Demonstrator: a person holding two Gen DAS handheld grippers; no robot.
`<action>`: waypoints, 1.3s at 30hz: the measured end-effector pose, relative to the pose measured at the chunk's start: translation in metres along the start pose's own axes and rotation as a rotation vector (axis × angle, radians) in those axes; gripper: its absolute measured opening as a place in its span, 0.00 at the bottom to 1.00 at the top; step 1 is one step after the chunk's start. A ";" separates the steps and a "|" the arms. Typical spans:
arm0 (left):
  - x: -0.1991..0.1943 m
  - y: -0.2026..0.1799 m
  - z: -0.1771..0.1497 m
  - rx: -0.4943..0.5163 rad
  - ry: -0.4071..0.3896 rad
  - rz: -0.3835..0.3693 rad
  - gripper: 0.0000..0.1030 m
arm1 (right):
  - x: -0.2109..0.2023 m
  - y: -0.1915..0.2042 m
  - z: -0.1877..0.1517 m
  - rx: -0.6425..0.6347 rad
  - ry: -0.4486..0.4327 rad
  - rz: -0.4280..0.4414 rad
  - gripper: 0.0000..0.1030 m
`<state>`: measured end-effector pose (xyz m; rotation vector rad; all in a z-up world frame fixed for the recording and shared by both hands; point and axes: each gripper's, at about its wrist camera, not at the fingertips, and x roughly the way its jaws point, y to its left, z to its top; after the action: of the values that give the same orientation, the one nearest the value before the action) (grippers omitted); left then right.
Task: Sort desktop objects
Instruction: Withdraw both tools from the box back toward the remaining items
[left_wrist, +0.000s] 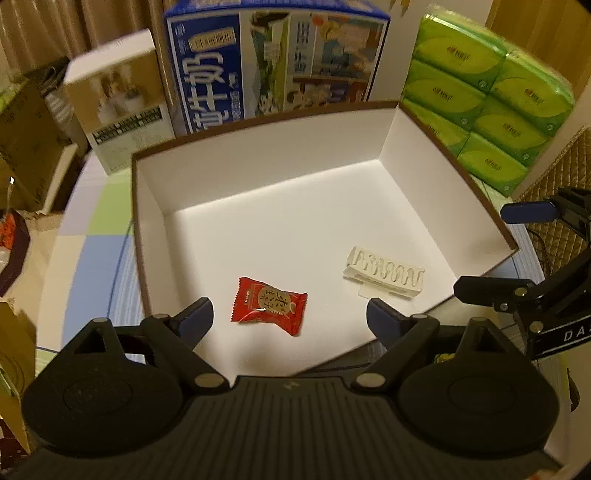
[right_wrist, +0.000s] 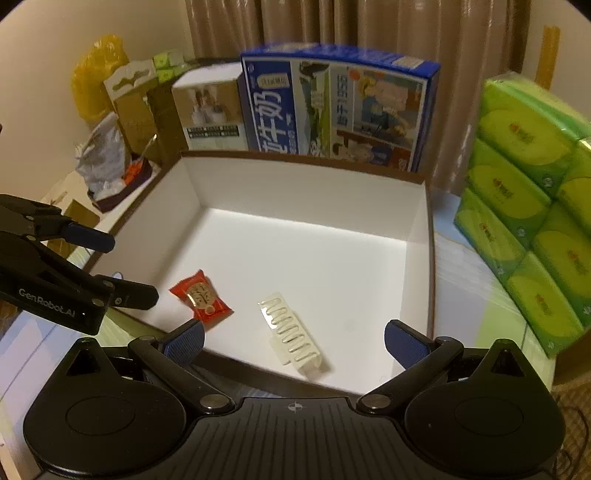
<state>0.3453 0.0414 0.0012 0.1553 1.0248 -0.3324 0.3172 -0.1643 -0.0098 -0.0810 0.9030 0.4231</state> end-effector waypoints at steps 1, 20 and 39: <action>-0.006 -0.002 -0.002 0.002 -0.012 0.003 0.86 | -0.005 0.002 -0.002 0.000 -0.013 0.000 0.98; -0.081 -0.021 -0.054 -0.020 -0.124 -0.015 0.87 | -0.083 0.029 -0.052 -0.001 -0.151 -0.063 0.98; -0.124 -0.034 -0.145 -0.037 -0.181 0.028 0.87 | -0.124 0.033 -0.139 0.072 -0.155 -0.105 0.98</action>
<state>0.1570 0.0744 0.0339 0.1040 0.8489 -0.2956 0.1337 -0.2084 0.0040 -0.0290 0.7571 0.2949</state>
